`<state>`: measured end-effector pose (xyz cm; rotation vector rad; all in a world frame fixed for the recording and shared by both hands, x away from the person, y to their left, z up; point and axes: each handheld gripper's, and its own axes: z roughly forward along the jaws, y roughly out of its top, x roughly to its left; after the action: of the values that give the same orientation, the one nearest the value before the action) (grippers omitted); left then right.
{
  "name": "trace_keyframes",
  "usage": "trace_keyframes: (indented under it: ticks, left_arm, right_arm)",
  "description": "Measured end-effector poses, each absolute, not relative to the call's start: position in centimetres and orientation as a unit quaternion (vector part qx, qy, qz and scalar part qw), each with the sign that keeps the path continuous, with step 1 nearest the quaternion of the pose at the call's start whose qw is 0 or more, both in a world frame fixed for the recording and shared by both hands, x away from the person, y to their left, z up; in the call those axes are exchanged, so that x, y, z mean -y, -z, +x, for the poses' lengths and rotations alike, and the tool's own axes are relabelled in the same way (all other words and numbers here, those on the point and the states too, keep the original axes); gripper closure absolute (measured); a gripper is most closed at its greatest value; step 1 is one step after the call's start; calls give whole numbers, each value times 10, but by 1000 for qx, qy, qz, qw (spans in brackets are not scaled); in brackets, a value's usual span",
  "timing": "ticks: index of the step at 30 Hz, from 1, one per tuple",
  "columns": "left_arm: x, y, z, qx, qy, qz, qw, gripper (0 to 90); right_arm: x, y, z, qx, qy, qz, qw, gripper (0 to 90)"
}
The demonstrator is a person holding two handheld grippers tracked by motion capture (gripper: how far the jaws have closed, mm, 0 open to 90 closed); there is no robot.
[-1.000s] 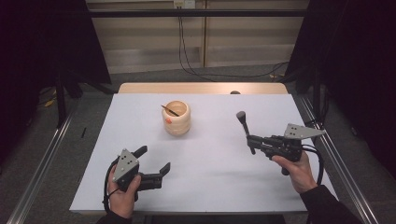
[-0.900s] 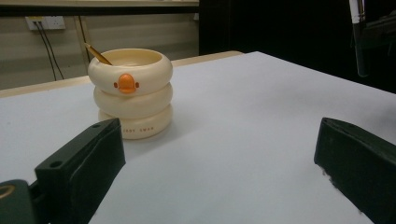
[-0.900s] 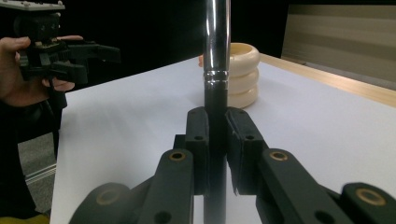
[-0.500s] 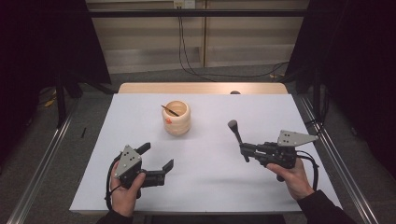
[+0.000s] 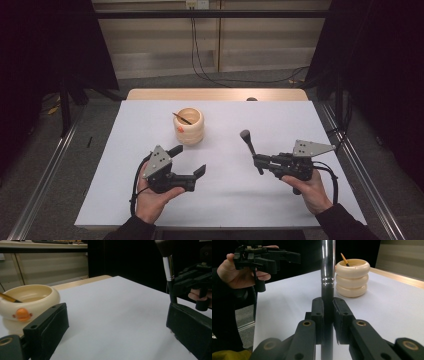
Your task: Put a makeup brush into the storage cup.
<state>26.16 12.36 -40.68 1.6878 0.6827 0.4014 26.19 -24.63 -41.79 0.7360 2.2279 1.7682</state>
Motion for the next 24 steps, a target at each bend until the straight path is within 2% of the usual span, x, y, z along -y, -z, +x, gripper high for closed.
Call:
trace_keyframes:
  ticks: [14,16,24]
  left_arm:
    - [-79,392,272,-253,-186,734,603,20]
    - [-72,391,275,-252,-166,727,617,37]
    - [-51,382,279,-243,-173,727,618,64]
  right_arm:
    - [241,418,265,-752,-603,248,97,797]
    - [240,418,265,-752,-603,247,97,797]
    - [237,418,267,-751,-605,247,94,797]
